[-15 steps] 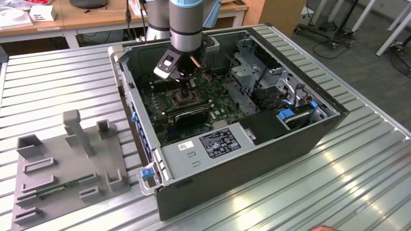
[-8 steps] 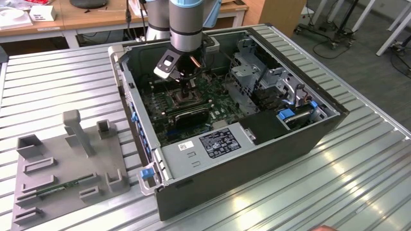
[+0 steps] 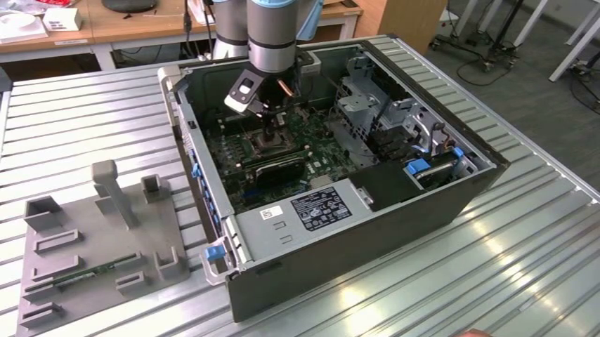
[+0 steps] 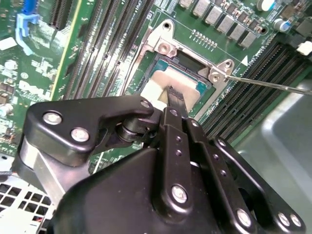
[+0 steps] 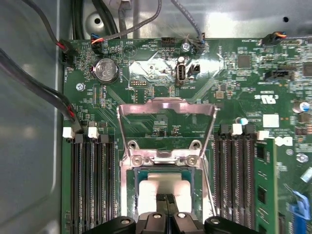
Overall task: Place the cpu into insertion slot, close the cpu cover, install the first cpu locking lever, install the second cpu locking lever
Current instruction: 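Place the cpu into insertion slot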
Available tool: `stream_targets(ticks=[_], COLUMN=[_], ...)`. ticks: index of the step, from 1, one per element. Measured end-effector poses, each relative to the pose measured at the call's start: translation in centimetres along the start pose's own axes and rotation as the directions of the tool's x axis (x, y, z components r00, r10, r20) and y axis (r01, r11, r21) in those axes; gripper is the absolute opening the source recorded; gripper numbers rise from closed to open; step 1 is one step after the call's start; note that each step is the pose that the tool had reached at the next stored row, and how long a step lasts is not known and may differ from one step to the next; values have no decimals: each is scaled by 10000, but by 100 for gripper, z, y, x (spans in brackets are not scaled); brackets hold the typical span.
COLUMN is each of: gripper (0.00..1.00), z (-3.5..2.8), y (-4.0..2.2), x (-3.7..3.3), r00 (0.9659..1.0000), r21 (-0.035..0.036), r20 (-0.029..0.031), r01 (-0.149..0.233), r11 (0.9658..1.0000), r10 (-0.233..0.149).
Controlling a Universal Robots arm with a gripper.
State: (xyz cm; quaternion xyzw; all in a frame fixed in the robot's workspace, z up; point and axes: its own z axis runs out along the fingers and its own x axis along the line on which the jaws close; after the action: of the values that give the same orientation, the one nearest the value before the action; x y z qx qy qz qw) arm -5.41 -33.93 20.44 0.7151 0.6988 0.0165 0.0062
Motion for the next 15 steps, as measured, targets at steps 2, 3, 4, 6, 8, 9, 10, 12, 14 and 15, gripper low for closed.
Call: stream_targets(ticks=[2,3,4,6,8,9,10,12,14,15], gripper=[11,11,11,11,11,11,11,11,11,11], z=[-39,-58,-76,-117,-159,-181,-203,-243,-285,-302], y=[1,2,3,4,5,6,7,8,9,10], x=[1,1,1,2,2,3,3,3,4,4], r00=[10000,10000,10000,10000,10000,10000,10000,10000,10000,10000], r21=[0,1,1,1,1,1,0,1,1,1], r20=[1,2,2,2,2,2,1,2,2,3], r01=[0,0,0,0,0,0,0,0,0,0], r11=[10000,10000,10000,10000,10000,10000,10000,10000,10000,10000], r10=[0,0,0,0,0,0,0,0,0,0])
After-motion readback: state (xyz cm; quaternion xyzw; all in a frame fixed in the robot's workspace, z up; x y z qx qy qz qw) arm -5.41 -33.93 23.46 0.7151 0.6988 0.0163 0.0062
